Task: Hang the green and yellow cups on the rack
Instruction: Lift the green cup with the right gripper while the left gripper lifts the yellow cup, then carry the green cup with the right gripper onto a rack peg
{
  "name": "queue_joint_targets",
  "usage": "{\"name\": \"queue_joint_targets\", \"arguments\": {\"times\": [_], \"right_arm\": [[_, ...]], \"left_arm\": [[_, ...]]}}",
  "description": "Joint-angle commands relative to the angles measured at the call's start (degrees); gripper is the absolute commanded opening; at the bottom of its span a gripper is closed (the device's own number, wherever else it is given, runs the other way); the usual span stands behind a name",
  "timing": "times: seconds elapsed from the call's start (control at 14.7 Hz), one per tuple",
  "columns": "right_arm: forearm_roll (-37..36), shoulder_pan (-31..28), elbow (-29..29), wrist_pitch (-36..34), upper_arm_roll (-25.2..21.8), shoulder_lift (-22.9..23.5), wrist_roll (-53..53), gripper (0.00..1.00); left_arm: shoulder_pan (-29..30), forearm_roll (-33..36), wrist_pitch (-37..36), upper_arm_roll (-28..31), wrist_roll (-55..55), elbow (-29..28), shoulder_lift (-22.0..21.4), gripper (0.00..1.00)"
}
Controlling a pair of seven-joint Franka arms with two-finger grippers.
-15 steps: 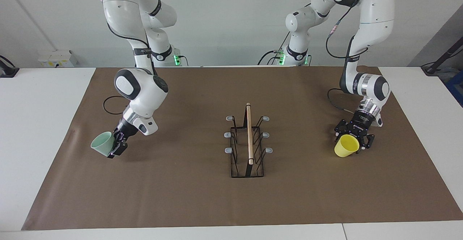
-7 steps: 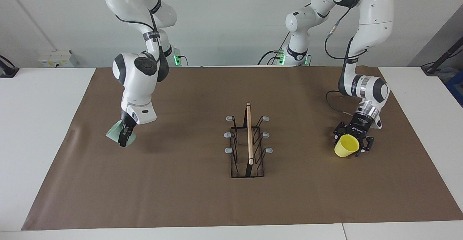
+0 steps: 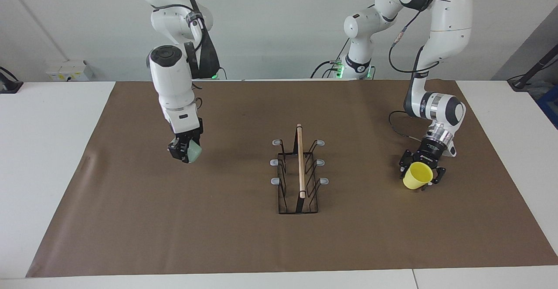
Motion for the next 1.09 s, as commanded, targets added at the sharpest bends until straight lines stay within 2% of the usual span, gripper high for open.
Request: {"name": "queue_joint_targets", "arguments": {"times": [0.0,0.27,0.41,0.61,0.82,1.02], "right_arm": [[9.4,-0.6,0.2,-1.1,2.0,-2.1,-0.9,0.00],[21.7,-0.7,0.3,-1.2,2.4,-3.4,-1.6,0.00],[31.4,-0.6,0.3,-1.2,2.4,-3.5,-3.3,0.00],[43.5,-0.7,0.1,-1.4,2.4,-4.2,-8.3,0.00],[55.5,-0.7,0.0,-1.3,2.3,-4.7,-14.8,0.00],[62.8,-1.4,-0.5,-1.3,2.3,-5.1,-21.1,0.00]], "left_arm": [[-0.7,-2.4,1.3,-0.4,2.4,0.6,0.8,0.01],[-0.3,-2.0,1.6,-0.3,7.7,1.0,-0.1,0.00],[-0.3,1.8,2.4,-0.2,7.6,1.7,-0.8,0.00],[-0.3,12.2,3.1,0.4,6.7,3.1,-1.9,0.00],[0.0,25.9,2.3,0.8,3.6,6.4,-2.0,0.00],[0.1,40.7,-0.9,0.8,-1.4,11.3,-2.2,0.00]]}}
